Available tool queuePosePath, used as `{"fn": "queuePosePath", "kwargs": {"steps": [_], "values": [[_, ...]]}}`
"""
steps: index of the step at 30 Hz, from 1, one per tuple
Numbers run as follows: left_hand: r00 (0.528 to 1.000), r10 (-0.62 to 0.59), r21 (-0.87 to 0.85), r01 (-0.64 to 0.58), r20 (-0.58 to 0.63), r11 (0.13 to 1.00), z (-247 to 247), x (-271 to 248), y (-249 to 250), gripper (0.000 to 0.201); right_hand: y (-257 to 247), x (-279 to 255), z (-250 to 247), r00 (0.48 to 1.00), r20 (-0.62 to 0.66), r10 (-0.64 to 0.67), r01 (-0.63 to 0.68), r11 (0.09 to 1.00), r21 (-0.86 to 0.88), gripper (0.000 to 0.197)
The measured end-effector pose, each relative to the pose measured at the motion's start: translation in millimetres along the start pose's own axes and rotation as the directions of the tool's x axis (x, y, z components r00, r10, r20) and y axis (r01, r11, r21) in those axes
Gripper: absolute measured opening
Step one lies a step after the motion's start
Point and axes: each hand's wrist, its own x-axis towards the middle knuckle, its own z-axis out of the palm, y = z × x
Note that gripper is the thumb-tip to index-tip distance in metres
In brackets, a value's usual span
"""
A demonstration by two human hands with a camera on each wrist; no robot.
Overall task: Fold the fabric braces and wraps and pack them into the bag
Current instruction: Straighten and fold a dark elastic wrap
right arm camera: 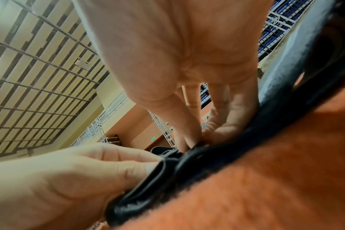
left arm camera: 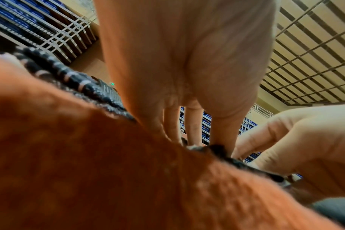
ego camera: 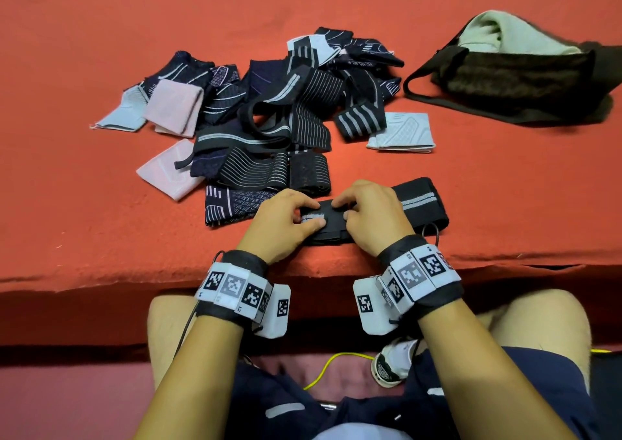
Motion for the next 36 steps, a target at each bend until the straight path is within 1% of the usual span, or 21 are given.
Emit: {"fn": "queuePosePath", "kwargs": {"steps": [2,6,10,12,14,17,20,26,29,31,33,36], "values": [[1.000,-0.013,0.012,0.013,-0.004,1.000,-1,1,3,0.029,1,-1,3,1.000,-0.010,0.008,-0.008,1.000,-0.005,0.029],[0.999,-0.021,0.023,0.022,-0.038,1.000,0,0,6,0.031,0,-2,6,0.999,0.020,0.045,-0.044,0.998,-0.042,0.029],[0.994,-0.068,-0.034,0.065,-0.090,0.997,1,-2,7,0.050,-2,-2,4,0.996,0.036,0.081,-0.078,0.995,-0.062,0.016],[0.990,-0.087,-0.046,0.083,-0.109,0.996,3,-4,10,0.053,-2,-4,6,0.996,0.038,0.075,-0.072,0.994,-0.082,0.015],[0.989,-0.112,-0.089,0.103,-0.099,0.991,5,-4,12,0.048,-4,-6,9,0.997,0.029,0.069,-0.066,0.994,-0.084,0.017],[0.991,-0.106,-0.116,0.097,-0.077,0.988,6,-3,14,0.040,-8,-7,11,0.999,0.026,0.039,-0.036,0.994,-0.100,0.014],[0.987,-0.129,-0.166,0.111,-0.099,0.980,7,-3,12,0.041,-12,-10,15,0.999,0.026,0.030,-0.026,0.990,-0.135,0.014],[0.960,-0.187,-0.174,0.151,-0.209,0.973,-13,-8,4,0.045,-9,-12,10,0.998,0.040,0.042,-0.038,0.994,-0.107,0.015],[0.937,-0.214,-0.178,0.169,-0.277,0.969,-31,-12,-2,0.037,-17,-16,15,0.999,0.050,-0.017,0.019,0.999,-0.045,0.020],[0.911,-0.220,-0.157,0.175,-0.348,0.972,-39,-13,-1,0.030,-25,-21,25,0.995,0.068,-0.073,0.076,0.996,-0.041,0.024],[0.892,-0.212,-0.151,0.164,-0.398,0.975,-40,-15,5,0.026,-30,-23,33,0.992,0.068,-0.106,0.110,0.992,-0.058,0.026],[0.894,-0.177,-0.168,0.117,-0.411,0.979,-31,-14,25,0.027,-31,-20,30,0.994,0.052,-0.091,0.092,0.995,-0.022,0.028]]}}
